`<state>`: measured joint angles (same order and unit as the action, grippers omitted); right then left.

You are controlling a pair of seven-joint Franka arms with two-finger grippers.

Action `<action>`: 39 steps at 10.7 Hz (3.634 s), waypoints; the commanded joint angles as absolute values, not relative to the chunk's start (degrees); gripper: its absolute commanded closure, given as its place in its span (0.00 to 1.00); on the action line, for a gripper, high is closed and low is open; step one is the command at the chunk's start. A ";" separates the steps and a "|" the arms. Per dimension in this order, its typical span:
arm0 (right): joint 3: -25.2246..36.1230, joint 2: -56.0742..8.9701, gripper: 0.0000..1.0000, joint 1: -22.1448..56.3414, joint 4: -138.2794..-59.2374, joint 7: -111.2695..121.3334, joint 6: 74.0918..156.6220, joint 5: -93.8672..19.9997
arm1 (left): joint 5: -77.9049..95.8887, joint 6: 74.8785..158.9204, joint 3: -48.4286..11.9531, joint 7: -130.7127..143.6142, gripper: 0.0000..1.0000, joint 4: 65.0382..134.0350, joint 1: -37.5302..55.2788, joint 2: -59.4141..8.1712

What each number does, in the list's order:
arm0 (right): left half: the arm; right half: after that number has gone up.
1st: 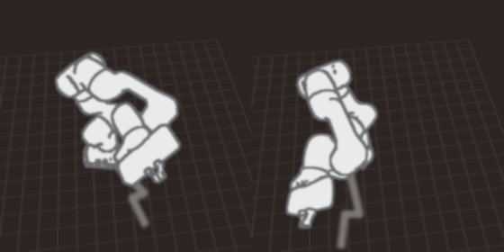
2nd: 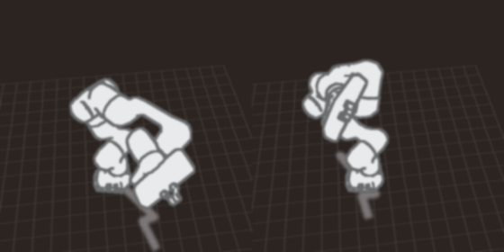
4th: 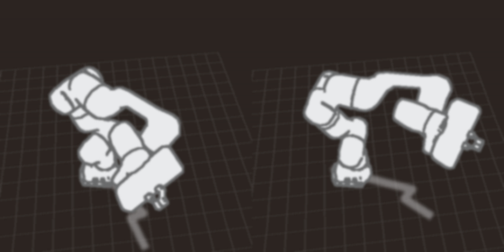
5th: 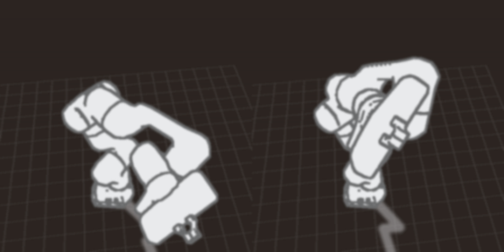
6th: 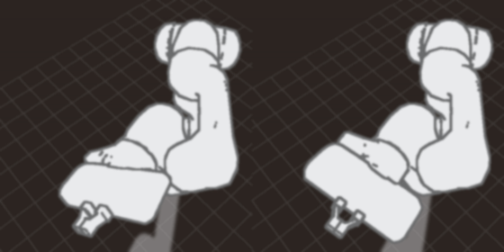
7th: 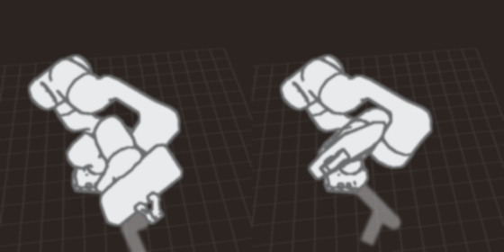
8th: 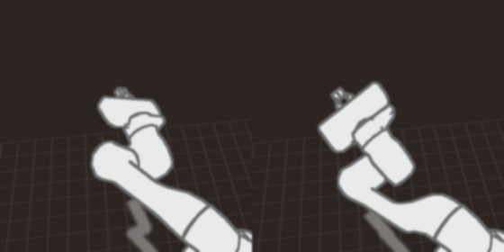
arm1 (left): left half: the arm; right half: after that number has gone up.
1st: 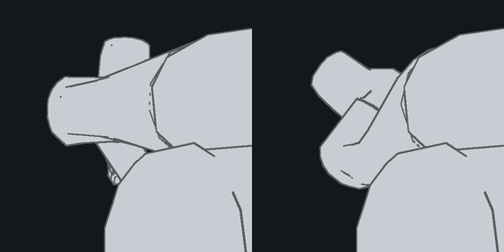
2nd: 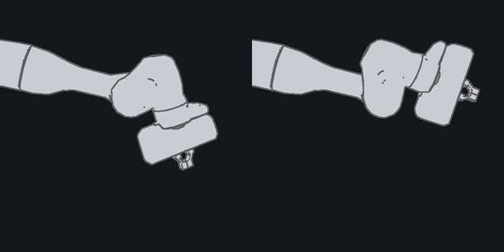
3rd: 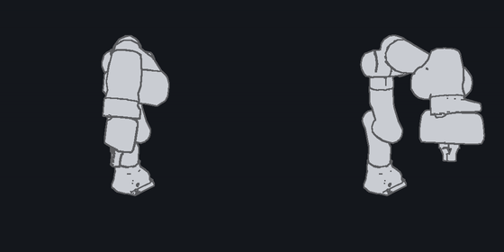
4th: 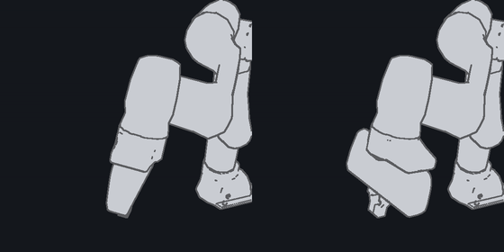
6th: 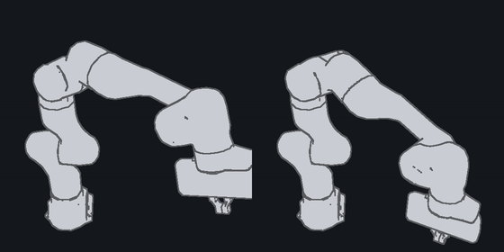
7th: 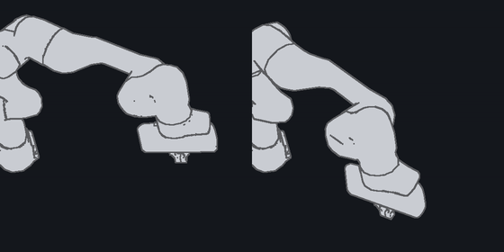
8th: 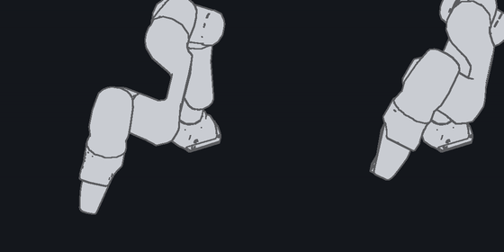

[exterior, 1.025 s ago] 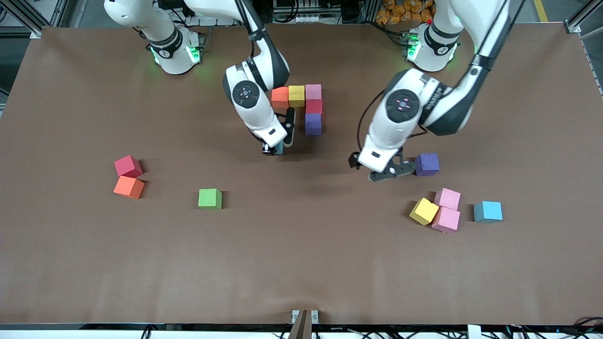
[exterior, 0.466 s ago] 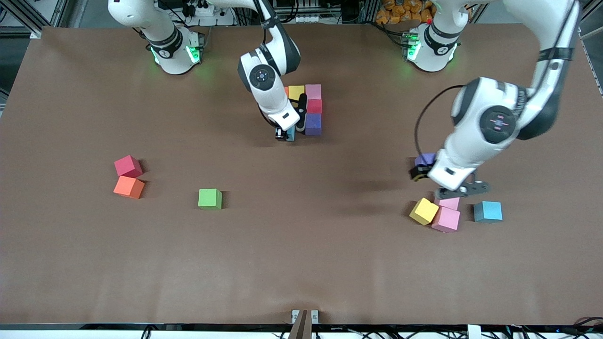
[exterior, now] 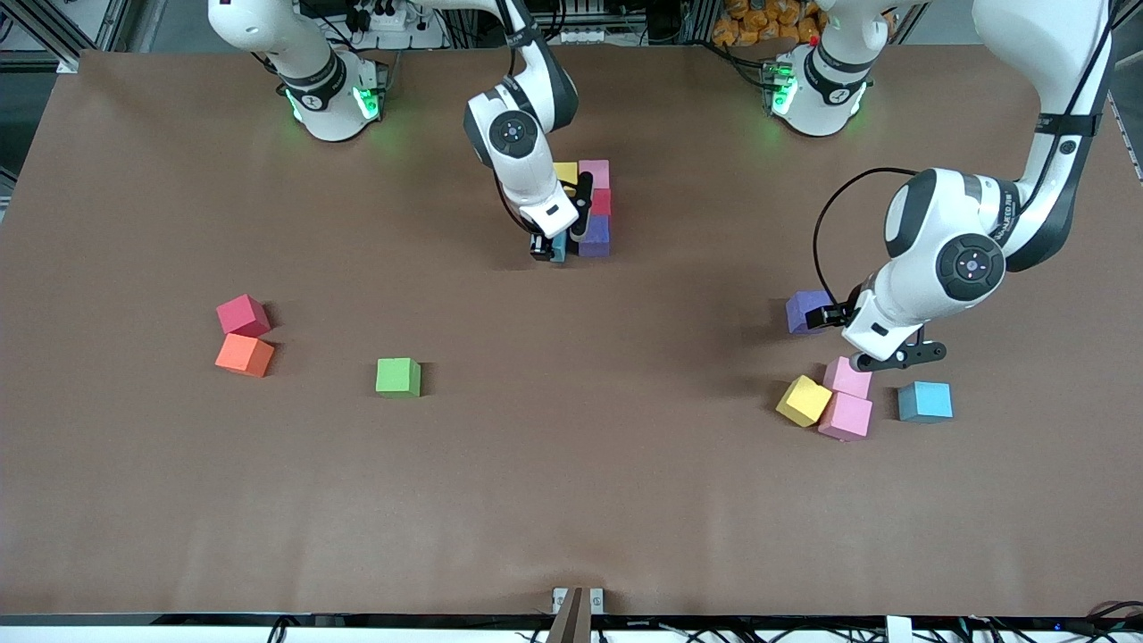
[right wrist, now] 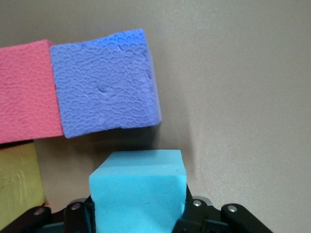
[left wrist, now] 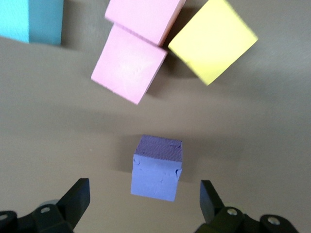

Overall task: Form number 2 with 11 blocks
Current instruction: 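Lower the cyan cube below purple while the left gripper reaches another purple, then open the right gripper off cyan while the left gripper lifts purple, then carry the purple cube to the row while the right gripper grasps green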

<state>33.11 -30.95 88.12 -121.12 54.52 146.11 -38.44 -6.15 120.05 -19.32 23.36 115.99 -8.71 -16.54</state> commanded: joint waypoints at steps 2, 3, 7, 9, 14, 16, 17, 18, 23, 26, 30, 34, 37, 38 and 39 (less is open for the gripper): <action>33.75 -31.90 0.87 89.73 -120.41 53.35 146.60 -39.46 | -3.61 121.37 -20.13 22.41 0.00 119.17 -9.32 -17.74; 33.75 -31.90 0.87 89.82 -120.06 52.83 146.60 -39.29 | -3.52 122.33 -20.13 22.41 0.00 120.05 -9.32 -18.45; 33.75 -33.39 0.87 90.79 -118.74 51.16 146.60 -39.29 | -3.52 122.69 -20.04 22.41 0.00 120.59 -9.49 -20.91; 33.66 -33.75 0.87 90.88 -118.39 51.07 146.60 -39.46 | -3.51 124.09 -20.04 22.33 0.00 120.67 -9.75 -22.05; 33.66 -34.54 0.87 91.23 -117.77 50.27 146.69 -39.46 | -3.52 125.51 -20.04 21.88 0.00 120.50 -10.11 -24.08; 33.66 -34.72 0.82 91.23 -117.51 50.19 146.69 -39.46 | -3.52 125.51 -20.04 21.88 0.08 120.15 -10.11 -24.34; 33.66 -34.72 0.60 91.23 -117.51 50.19 146.60 -39.46 | -3.95 125.51 -20.04 21.88 0.19 119.97 -9.93 -24.35; 33.66 -34.72 0.01 91.23 -117.42 49.58 146.60 -39.46 | -4.13 125.51 -20.04 21.88 0.22 119.45 -9.76 -24.69; 33.75 -34.28 0.00 91.14 -116.46 48.16 145.90 -39.29 | -4.22 125.42 -20.13 21.80 0.46 117.25 -9.41 -25.32; 34.10 -32.70 0.00 90.97 -116.81 48.78 145.72 -39.29 | -4.13 125.16 -21.44 22.23 0.52 116.11 -9.40 -24.18; 37.25 -28.66 0.00 90.88 -116.98 51.32 140.47 -38.85 | -3.25 124.54 -26.70 28.45 0.52 113.74 -9.58 -23.82; 48.91 -25.93 0.00 90.97 -116.55 52.48 128.80 -38.67 | -2.99 123.06 -31.01 33.82 0.54 113.12 -9.84 -22.59; 57.37 -26.36 0.00 90.53 -116.37 47.91 127.00 -38.76 | 0.26 120.95 -37.41 45.04 0.54 111.02 -9.84 -21.80; 58.44 -26.63 0.00 87.39 -115.85 47.99 126.91 -38.67 | 0.26 120.42 -40.14 51.09 0.54 110.14 -9.58 -21.88; 58.01 -26.63 0.00 82.14 -115.75 48.34 126.83 -38.76 | 0.18 120.41 -43.12 56.55 0.54 109.78 -9.49 -21.88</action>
<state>58.15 -27.17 87.80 -115.91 48.81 127.51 -38.43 -0.76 121.94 -39.69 50.05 110.46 -9.23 -22.86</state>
